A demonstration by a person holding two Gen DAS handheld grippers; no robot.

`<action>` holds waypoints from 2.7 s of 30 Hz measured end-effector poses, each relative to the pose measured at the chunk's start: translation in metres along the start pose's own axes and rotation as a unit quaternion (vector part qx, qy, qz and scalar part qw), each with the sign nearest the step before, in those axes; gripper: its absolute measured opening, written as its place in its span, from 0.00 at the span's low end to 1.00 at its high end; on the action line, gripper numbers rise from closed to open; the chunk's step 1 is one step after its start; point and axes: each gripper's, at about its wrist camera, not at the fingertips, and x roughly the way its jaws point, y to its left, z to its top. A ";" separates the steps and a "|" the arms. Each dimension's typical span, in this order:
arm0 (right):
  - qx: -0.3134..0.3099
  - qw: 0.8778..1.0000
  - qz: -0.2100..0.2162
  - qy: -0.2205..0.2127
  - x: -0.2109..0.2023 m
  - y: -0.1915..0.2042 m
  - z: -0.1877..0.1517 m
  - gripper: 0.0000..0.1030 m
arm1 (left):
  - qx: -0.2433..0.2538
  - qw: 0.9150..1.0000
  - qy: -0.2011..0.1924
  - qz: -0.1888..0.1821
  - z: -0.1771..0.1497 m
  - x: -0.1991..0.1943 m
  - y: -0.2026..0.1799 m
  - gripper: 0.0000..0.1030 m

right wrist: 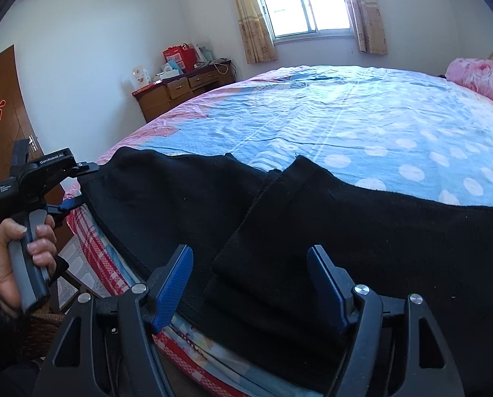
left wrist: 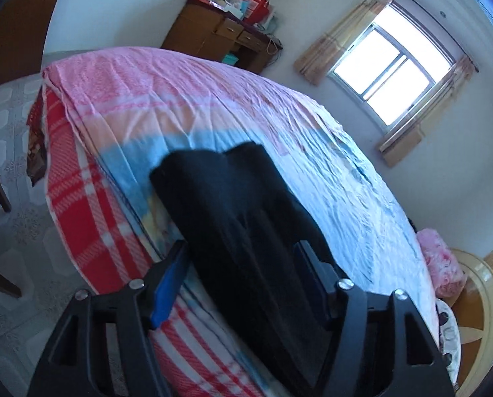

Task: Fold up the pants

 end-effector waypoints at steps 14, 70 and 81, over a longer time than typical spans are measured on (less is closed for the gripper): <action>0.013 1.000 -0.004 -0.003 -0.001 -0.006 -0.002 0.71 | 0.065 0.994 -0.019 0.082 0.018 0.032 -0.020 0.21; 0.329 0.944 0.034 -0.020 -0.114 -0.200 -0.038 0.38 | 0.622 0.738 0.047 -0.259 -0.284 -0.046 -0.272 0.17; 0.356 0.933 0.049 -0.034 -0.117 -0.213 -0.045 0.38 | 0.708 0.659 -0.042 -0.249 -0.341 -0.064 -0.272 0.17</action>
